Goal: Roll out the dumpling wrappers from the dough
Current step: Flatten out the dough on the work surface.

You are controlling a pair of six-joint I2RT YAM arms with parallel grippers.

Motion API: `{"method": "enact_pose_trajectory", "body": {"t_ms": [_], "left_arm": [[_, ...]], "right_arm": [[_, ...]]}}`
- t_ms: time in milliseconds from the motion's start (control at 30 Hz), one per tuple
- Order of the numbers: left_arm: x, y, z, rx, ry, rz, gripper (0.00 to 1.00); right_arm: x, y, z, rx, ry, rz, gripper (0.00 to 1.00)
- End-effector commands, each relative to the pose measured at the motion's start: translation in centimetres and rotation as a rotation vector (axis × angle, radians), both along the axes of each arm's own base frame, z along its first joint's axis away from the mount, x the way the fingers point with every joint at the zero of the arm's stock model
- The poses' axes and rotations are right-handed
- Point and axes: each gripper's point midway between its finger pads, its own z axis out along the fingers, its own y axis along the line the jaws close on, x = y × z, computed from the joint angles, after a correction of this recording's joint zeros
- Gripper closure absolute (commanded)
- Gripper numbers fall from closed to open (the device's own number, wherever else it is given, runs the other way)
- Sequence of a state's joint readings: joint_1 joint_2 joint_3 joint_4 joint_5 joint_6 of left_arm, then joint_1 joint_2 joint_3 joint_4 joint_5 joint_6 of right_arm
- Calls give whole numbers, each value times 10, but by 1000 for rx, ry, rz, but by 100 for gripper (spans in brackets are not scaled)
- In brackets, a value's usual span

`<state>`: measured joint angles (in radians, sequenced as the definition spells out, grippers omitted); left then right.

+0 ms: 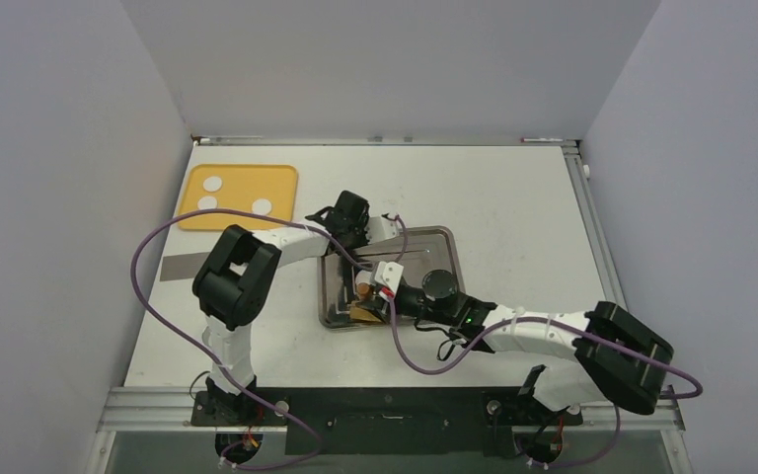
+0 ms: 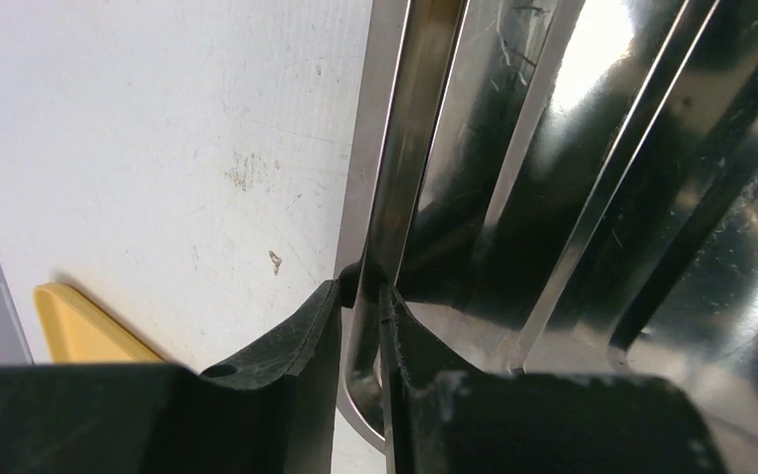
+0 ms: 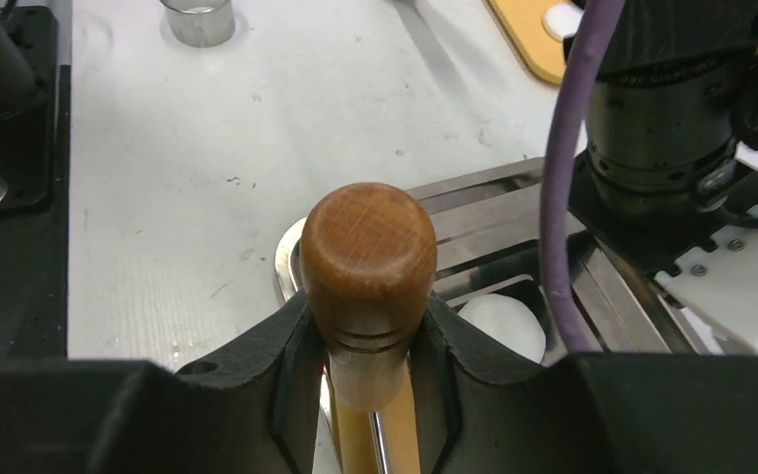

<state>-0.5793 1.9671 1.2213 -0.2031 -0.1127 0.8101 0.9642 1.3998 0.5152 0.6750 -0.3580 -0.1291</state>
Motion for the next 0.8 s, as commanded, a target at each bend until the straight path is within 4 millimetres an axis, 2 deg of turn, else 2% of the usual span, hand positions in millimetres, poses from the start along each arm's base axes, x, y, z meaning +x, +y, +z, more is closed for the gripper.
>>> {"method": "enact_pose_trajectory", "body": {"t_ms": [0, 100, 200, 400, 567, 667, 767], "left_arm": [[-46, 19, -58, 44, 198, -63, 100], [-47, 19, -57, 32, 185, -76, 100], [-46, 19, -57, 33, 189, -75, 100], [-48, 17, -59, 25, 219, -84, 100], [-48, 17, -59, 22, 219, -85, 100], [-48, 17, -59, 21, 218, -85, 100], [-48, 18, -59, 23, 218, -84, 100]], "right_arm": [[-3, 2, 62, 64, -133, 52, 92], [6, 16, 90, 93, -212, 99, 92], [19, 30, 93, 100, -235, 138, 92], [47, 43, 55, 47, -225, 144, 92], [66, 24, 22, 3, -225, 65, 92], [65, 12, -2, -80, -206, 25, 92], [50, 4, -31, -144, -154, 21, 92]]}}
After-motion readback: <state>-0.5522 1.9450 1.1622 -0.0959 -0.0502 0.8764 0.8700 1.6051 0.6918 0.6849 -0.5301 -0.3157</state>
